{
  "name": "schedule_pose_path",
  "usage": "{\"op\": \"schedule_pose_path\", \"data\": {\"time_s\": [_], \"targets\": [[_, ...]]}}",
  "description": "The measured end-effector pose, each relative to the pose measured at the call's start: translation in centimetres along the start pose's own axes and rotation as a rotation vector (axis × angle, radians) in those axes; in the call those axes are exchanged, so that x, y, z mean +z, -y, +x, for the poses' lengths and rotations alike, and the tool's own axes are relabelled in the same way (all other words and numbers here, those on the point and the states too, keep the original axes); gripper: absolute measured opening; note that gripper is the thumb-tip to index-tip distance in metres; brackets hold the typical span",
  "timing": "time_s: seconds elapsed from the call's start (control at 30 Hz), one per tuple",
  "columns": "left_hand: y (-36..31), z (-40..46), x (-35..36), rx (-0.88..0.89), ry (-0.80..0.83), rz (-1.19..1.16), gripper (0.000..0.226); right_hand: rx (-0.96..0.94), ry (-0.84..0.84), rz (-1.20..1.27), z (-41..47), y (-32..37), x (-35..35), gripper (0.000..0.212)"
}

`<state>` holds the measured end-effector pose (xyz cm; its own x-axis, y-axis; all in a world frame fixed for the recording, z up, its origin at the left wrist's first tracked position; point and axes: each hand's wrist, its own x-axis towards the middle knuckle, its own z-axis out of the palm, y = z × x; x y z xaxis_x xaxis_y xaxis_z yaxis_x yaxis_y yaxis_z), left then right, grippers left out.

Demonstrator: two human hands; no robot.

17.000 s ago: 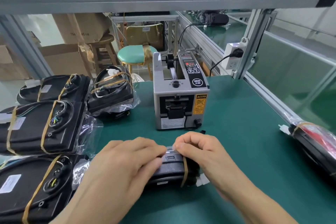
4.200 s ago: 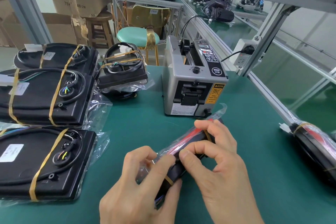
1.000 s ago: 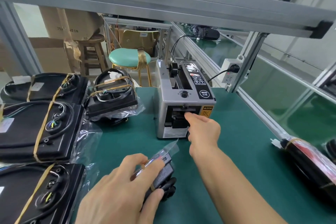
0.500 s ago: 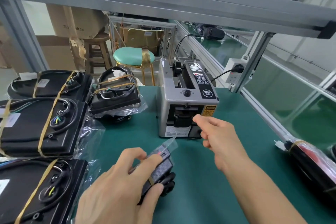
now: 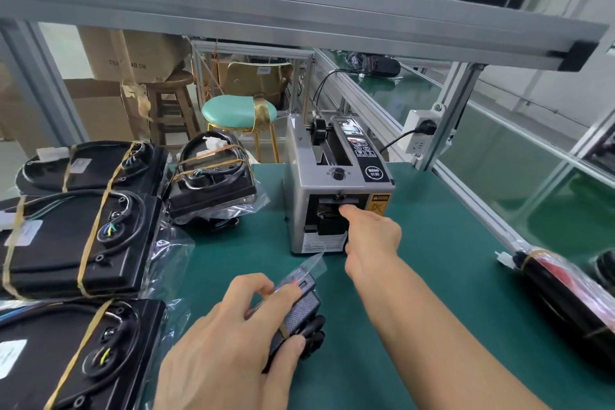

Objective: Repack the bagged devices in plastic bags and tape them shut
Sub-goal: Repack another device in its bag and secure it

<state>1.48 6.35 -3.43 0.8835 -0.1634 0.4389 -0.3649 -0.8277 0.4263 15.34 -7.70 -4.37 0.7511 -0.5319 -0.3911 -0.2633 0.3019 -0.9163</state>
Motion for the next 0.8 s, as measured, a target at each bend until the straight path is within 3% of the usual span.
{"op": "schedule_pose_path", "data": {"time_s": [0.1,0.23,0.33,0.47,0.5,0.6,0.7,0.8], "targets": [[-0.2,-0.1,0.0,-0.023,0.000,0.024,0.032,0.081,0.053,0.034,-0.2,0.3,-0.2,0.034],[-0.2,-0.2,0.0,-0.052,-0.015,0.024,0.036,0.161,0.356,0.155,-0.6,1.0,-3.1,0.039],[-0.2,-0.2,0.1,-0.063,-0.019,0.039,0.039,0.063,0.604,-0.019,-2.9,1.4,-6.3,0.035],[-0.2,-0.3,0.2,-0.076,-0.050,0.033,0.039,-0.080,0.810,-0.322,-7.1,0.7,-8.2,0.021],[-0.3,-0.3,0.2,-0.086,-0.059,0.031,0.038,-0.099,0.819,-0.320,-7.7,0.3,-8.2,0.027],[-0.5,-0.3,0.3,-0.126,-0.064,0.049,0.044,-0.156,0.761,-0.265,-8.0,-0.9,-7.9,0.015],[-0.8,-0.4,0.5,-0.145,-0.058,0.063,0.045,-0.206,0.688,-0.254,-8.0,-1.4,-7.5,0.027],[-0.9,-0.6,0.6,-0.142,-0.060,0.060,0.048,-0.201,0.651,-0.198,-8.2,-1.8,-7.0,0.023]]}}
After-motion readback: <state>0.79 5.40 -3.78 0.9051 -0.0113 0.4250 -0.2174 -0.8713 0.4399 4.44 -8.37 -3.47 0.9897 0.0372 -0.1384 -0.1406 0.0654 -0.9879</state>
